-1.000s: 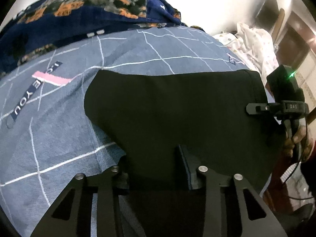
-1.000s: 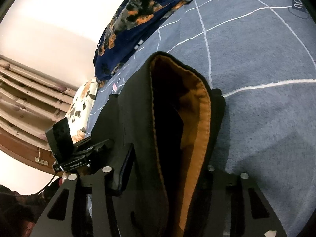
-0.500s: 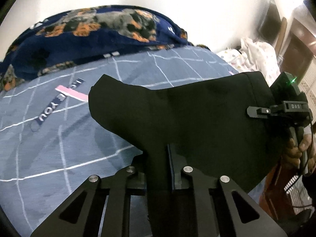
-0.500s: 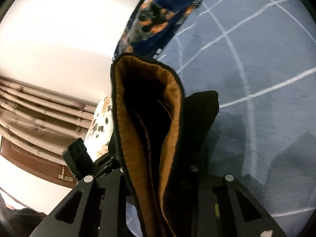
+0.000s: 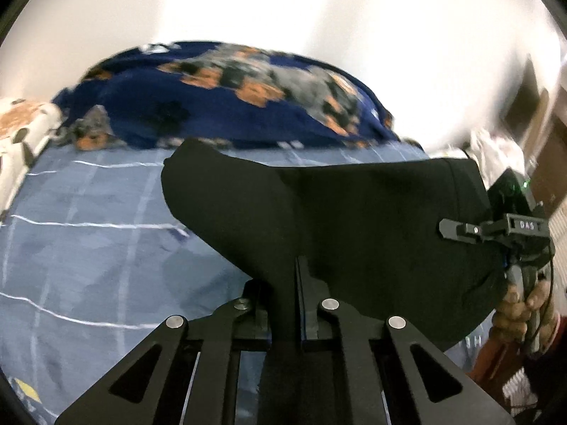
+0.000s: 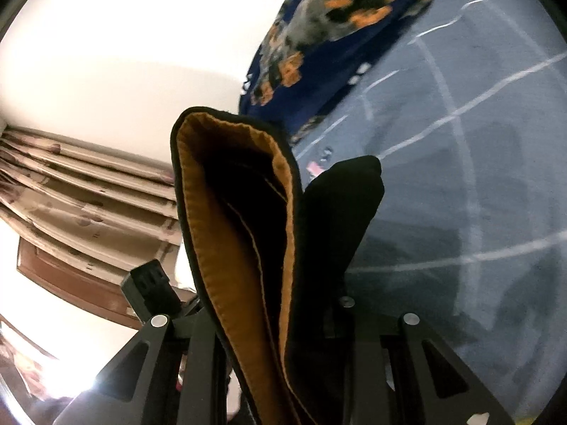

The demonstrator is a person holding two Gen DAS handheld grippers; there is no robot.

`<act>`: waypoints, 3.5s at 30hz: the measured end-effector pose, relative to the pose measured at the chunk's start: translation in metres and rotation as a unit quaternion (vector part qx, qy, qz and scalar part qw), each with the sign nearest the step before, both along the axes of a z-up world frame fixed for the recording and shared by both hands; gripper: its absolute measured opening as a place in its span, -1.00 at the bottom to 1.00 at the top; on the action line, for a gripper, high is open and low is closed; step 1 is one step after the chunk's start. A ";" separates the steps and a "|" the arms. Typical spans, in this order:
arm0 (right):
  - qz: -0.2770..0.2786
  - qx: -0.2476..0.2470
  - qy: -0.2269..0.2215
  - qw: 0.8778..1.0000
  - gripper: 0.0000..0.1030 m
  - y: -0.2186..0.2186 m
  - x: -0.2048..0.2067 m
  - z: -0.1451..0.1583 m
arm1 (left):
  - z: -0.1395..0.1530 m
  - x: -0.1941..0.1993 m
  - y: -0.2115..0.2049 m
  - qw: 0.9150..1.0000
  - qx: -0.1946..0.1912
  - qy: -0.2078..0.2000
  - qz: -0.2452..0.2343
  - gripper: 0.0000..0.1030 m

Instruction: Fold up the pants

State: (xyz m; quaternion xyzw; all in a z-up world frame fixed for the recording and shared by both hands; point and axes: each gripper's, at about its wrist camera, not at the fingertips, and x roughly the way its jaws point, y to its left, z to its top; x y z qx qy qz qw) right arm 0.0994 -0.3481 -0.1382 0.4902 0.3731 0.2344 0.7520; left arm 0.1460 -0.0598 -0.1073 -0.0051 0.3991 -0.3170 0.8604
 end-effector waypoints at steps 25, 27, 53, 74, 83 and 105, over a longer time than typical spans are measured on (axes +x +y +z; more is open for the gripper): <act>0.029 0.065 0.006 0.997 -0.55 0.079 0.241 -0.050 | -0.042 0.201 0.080 0.989 0.067 -0.034 0.124 -0.82; 0.025 0.067 0.016 0.997 -0.56 0.076 0.245 -0.061 | -0.052 0.205 0.081 0.989 0.069 -0.030 0.126 -0.82; -0.005 -0.171 0.013 0.985 -0.18 0.089 0.244 -0.058 | -0.097 0.215 0.093 0.980 0.084 -0.038 0.178 0.21; -0.068 -0.269 -0.075 0.958 0.19 0.123 0.132 0.049 | 0.031 0.081 0.098 0.941 0.085 -0.224 0.237 1.00; -0.053 -0.296 -0.141 0.943 0.27 0.152 0.080 0.106 | 0.090 0.015 0.089 0.941 0.076 -0.253 0.214 1.00; -0.044 -0.310 -0.192 0.930 0.47 0.174 0.002 0.152 | 0.140 -0.079 0.102 0.944 0.011 -0.260 0.204 1.00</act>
